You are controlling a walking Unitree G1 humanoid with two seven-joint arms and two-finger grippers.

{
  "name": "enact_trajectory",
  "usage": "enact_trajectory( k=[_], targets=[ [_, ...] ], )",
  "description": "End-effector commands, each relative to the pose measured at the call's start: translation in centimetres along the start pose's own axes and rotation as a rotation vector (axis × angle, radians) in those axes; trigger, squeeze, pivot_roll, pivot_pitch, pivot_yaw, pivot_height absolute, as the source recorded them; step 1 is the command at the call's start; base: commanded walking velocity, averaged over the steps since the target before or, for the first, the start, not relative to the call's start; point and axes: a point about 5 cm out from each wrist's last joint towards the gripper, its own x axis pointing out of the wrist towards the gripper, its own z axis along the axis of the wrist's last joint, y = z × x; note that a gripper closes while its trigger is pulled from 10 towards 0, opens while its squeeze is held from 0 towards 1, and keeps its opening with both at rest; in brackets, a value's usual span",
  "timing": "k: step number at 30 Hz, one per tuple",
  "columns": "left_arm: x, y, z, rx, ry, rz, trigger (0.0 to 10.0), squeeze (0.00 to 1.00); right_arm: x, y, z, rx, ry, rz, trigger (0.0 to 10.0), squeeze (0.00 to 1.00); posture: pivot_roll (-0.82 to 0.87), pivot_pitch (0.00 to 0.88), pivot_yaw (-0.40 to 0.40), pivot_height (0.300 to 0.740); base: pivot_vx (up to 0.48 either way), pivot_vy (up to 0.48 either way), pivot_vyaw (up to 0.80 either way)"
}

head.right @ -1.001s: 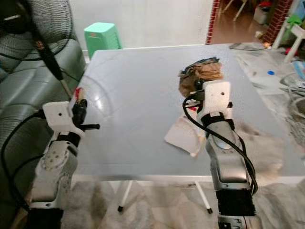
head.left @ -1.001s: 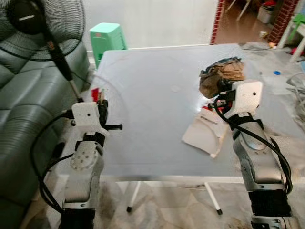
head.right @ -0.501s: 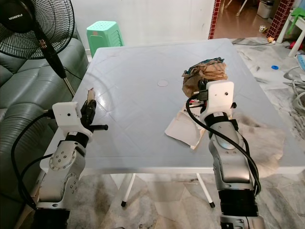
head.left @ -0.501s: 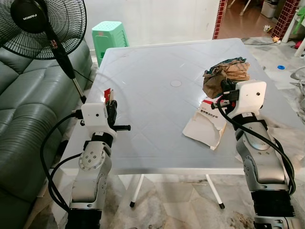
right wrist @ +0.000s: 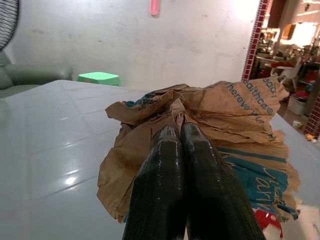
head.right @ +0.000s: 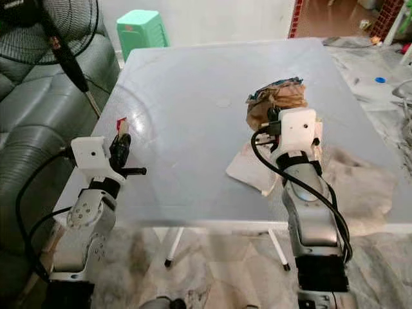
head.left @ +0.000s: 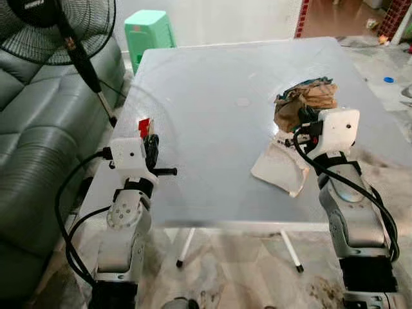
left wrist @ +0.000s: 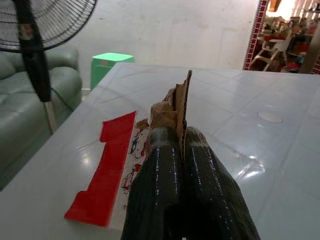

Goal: Picking trash to rubbish bin

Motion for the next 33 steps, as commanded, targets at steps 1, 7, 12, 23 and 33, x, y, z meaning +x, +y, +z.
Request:
enact_trajectory(
  k=[1,7,12,23,33],
  targets=[
    [-0.05,0.06,0.26,0.011,-0.004,-0.003,0.9,0.00,0.07,-0.02,0.25,-0.007,-0.006,0.000,0.0,0.00,-0.03,0.055,0.059,0.740,-0.289,0.000,0.00],
    [-0.08,0.08,0.18,0.013,-0.001,-0.003,0.8,0.00,0.08,-0.02,0.18,-0.006,-0.003,-0.001,0.0,0.00,-0.03,0.055,0.059,0.740,-0.276,0.000,0.00],
    [-0.06,0.16,0.18,0.014,0.000,-0.003,0.7,0.00,0.13,-0.05,0.11,-0.003,-0.001,-0.003,0.0,0.00,-0.03,0.052,0.060,0.740,-0.251,0.000,0.00],
    [-0.03,0.19,0.20,0.016,0.001,-0.004,0.5,0.00,0.15,-0.07,0.07,0.000,-0.001,-0.007,0.0,0.00,-0.03,0.050,0.061,0.740,-0.088,0.000,0.00],
    [-0.04,0.17,0.16,0.018,0.004,-0.008,0.8,0.00,0.09,0.02,0.02,0.000,0.001,-0.008,0.0,0.00,-0.03,0.051,0.065,0.740,0.000,0.000,0.00]
  ],
)
